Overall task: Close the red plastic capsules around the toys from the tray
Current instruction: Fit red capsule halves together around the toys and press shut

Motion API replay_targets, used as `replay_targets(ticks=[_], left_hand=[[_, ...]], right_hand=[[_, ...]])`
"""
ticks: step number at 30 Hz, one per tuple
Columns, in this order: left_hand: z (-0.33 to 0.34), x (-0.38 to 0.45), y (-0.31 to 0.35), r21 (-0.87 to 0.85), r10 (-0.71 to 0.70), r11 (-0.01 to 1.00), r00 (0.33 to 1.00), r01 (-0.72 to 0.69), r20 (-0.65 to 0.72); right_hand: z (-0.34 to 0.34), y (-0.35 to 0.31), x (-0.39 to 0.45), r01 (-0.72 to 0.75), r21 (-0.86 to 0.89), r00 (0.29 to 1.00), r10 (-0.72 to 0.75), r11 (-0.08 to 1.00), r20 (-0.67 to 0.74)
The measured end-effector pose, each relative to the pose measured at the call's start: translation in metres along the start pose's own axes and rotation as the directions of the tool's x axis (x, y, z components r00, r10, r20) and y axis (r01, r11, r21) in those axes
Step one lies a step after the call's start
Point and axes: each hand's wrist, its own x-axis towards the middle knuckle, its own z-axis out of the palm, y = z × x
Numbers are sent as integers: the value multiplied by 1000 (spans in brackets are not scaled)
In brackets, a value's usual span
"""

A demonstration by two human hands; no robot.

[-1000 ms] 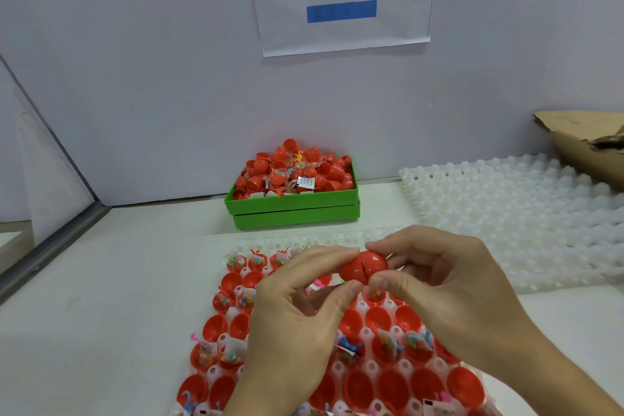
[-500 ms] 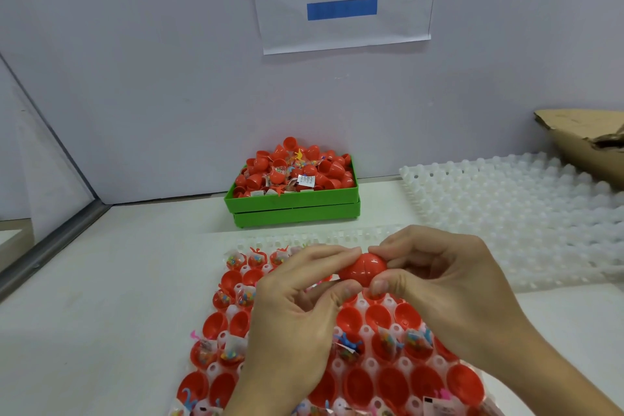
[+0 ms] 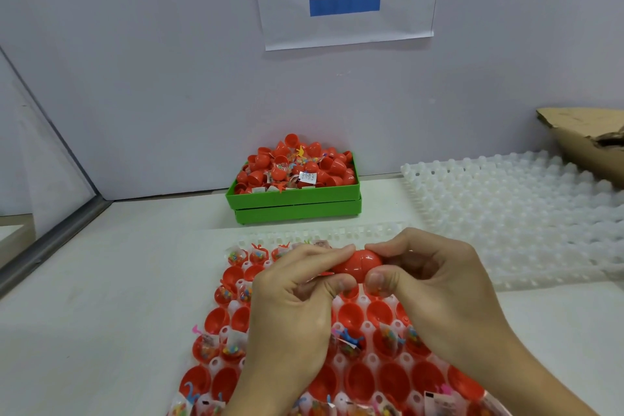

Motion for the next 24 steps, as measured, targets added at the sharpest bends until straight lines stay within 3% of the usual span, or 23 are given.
replay_targets(ticks=[24], left_hand=[[1,-1,1,53,41,998,999,-41,12]], right_hand=[[-2,2,1,-7,-69,999,10,998,40]])
